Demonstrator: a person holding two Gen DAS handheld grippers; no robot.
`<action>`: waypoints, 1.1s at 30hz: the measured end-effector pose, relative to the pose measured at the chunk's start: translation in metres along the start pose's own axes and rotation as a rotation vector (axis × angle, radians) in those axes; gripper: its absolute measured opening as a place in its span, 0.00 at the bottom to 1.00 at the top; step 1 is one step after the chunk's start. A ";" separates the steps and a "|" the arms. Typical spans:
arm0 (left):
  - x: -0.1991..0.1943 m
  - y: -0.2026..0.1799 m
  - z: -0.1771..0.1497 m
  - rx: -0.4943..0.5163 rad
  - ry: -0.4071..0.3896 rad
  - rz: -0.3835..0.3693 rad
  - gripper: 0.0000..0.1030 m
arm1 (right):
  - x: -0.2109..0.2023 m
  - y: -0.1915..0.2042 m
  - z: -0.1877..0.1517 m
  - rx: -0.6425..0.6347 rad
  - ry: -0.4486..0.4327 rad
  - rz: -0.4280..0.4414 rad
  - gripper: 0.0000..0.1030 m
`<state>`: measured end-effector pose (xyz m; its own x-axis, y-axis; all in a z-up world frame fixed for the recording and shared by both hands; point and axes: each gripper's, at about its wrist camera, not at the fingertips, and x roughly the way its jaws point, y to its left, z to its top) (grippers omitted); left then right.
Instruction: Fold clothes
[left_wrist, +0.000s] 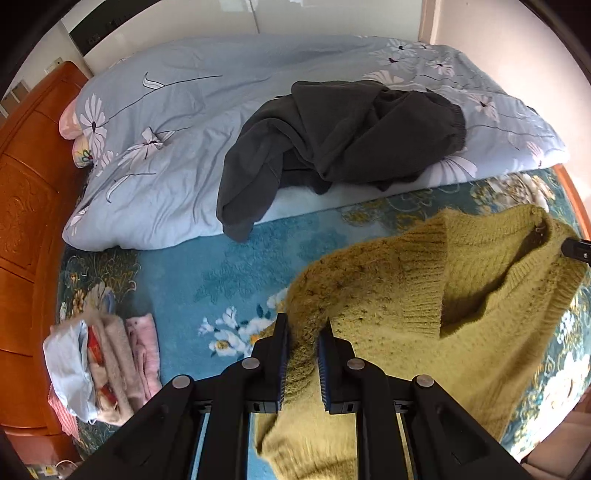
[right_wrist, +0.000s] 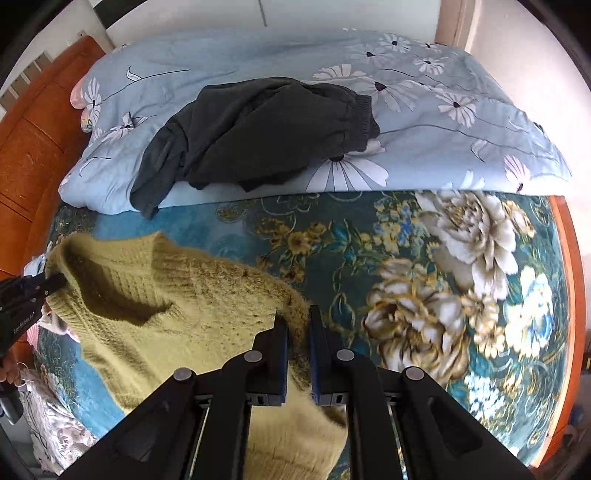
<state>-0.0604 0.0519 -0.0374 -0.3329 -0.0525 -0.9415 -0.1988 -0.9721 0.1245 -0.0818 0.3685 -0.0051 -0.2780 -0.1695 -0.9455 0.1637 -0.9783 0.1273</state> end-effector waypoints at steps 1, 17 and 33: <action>0.003 0.002 0.008 -0.008 -0.004 0.001 0.15 | 0.004 -0.001 0.009 -0.002 -0.003 -0.003 0.09; 0.078 0.007 -0.038 -0.064 0.040 -0.030 0.15 | 0.087 -0.004 -0.031 0.017 0.057 0.001 0.10; 0.112 -0.014 -0.224 -0.179 0.364 0.054 0.17 | 0.127 0.003 -0.214 0.120 0.376 -0.032 0.12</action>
<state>0.1114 0.0082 -0.2144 0.0156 -0.1505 -0.9885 -0.0162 -0.9885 0.1503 0.0859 0.3696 -0.1885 0.0881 -0.1050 -0.9906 0.0425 -0.9931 0.1091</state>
